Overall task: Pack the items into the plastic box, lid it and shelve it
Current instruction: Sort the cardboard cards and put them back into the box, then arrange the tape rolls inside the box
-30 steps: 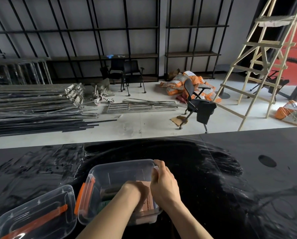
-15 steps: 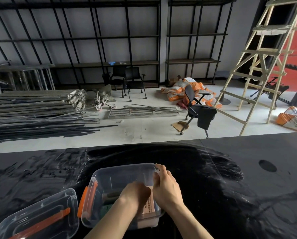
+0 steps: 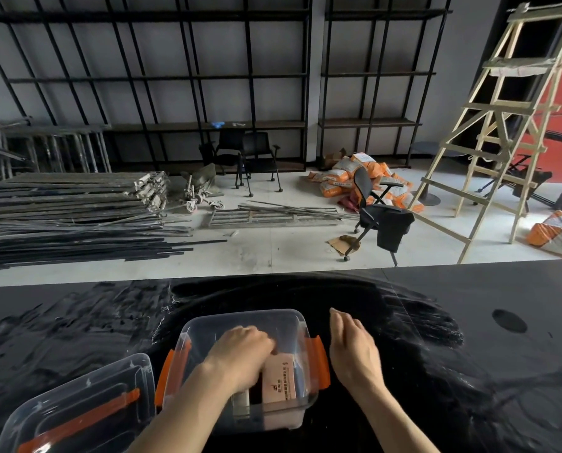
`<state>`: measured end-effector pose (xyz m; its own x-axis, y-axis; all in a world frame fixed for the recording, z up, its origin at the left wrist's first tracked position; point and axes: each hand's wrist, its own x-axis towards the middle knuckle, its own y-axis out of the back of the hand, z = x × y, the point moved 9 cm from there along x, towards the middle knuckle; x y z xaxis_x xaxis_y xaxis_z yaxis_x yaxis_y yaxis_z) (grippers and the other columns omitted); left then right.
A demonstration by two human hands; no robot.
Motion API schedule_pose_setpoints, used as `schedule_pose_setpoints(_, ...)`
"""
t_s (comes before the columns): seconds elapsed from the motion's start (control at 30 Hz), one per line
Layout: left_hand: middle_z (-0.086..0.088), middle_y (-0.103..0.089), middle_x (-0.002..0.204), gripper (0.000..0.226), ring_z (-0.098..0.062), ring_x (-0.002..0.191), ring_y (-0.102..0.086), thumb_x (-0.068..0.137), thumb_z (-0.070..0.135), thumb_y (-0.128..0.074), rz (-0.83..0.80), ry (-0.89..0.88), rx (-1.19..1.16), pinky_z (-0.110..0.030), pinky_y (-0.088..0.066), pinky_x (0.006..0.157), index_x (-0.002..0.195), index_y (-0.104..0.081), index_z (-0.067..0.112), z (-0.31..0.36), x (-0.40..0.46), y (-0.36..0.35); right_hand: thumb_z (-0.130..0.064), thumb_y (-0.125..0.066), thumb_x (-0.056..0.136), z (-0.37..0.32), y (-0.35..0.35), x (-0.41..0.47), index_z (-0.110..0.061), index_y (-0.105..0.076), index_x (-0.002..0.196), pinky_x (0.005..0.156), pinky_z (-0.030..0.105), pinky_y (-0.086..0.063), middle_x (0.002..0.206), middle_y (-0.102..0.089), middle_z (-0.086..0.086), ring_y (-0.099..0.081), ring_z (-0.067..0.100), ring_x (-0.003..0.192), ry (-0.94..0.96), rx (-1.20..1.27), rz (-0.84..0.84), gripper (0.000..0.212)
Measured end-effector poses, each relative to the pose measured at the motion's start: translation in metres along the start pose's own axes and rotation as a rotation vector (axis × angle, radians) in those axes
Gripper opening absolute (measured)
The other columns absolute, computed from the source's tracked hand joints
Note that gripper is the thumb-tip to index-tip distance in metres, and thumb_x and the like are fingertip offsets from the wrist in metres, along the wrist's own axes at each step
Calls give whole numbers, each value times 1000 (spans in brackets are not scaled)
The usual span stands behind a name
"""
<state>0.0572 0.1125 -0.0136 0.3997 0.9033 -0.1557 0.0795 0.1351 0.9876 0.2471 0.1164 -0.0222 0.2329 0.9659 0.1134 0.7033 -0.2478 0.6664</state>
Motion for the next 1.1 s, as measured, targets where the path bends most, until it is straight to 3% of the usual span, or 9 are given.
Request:
schedule_pose_setpoints(0.1,-2,-66,122,41,-23,115,-57,91,7,-63,-19,-48,108,-41,-45,101,128,-63,24,-5,-9,-3,-51,-27,101,35,-8,-13,-30,-43,150,109,40,-41,150,-51,5,-46,26,138,-4,-272,-20,55)
schedule_pose_setpoints(0.17,-3,-66,123,36,-23,115,-56,93,11,-62,-39,-57,155,-42,-44,101,127,-64,21,-7,-14,-8,-56,-24,100,57,-35,-26,-33,-21,159,124,45,-17,167,-21,8,-15,28,155,25,-481,-161,63)
schedule_pose_setpoints(0.23,-2,-65,127,36,-21,119,-54,95,14,-61,-51,-58,145,-42,-42,104,130,-63,22,-9,-18,-12,-61,-20,98,74,-54,-38,-34,-3,160,125,51,2,170,2,7,9,28,156,39,-576,-230,69)
schedule_pose_setpoints(0.3,0,-64,129,34,-19,121,-53,96,18,-60,-35,-57,114,-41,-40,106,129,-63,23,-11,-22,-11,-61,-16,98,80,-59,-41,-34,5,159,125,54,7,170,11,7,17,29,155,43,-613,-218,71)
schedule_pose_setpoints(0.6,10,-69,111,23,-11,113,-55,94,42,-55,136,76,-54,-35,-39,105,105,-73,32,-56,-62,15,-60,-12,97,68,-70,-54,-34,7,159,125,54,8,170,10,6,15,28,155,91,-643,-190,69)
schedule_pose_setpoints(0.77,1,-68,126,29,-16,135,-44,94,49,-52,122,153,32,-34,-23,115,105,-71,30,-90,-79,17,-61,-10,98,49,-79,-41,-33,8,159,125,54,7,170,10,7,15,29,155,115,-664,-194,69)
schedule_pose_setpoints(0.93,-8,-63,133,37,-19,137,-42,93,51,-51,70,192,119,-37,-9,123,112,-68,24,-97,-80,4,-61,-9,97,55,-75,-36,-34,8,159,125,54,6,170,10,7,15,29,155,86,-671,-198,69)
schedule_pose_setpoints(1.03,-2,-66,127,31,-16,132,-47,93,49,-53,181,177,43,-35,-18,121,109,-68,28,-90,-82,11,-61,-15,97,58,-73,-39,-35,3,160,125,54,5,170,7,7,12,30,156,83,-669,-219,70)
schedule_pose_setpoints(1.1,10,-66,123,28,-11,126,-51,92,48,-54,391,188,-117,-31,-31,113,113,-64,33,-92,-90,26,-54,-33,99,60,-63,-35,-35,-20,159,125,50,-6,169,-13,6,-7,29,156,26,-575,-225,64)
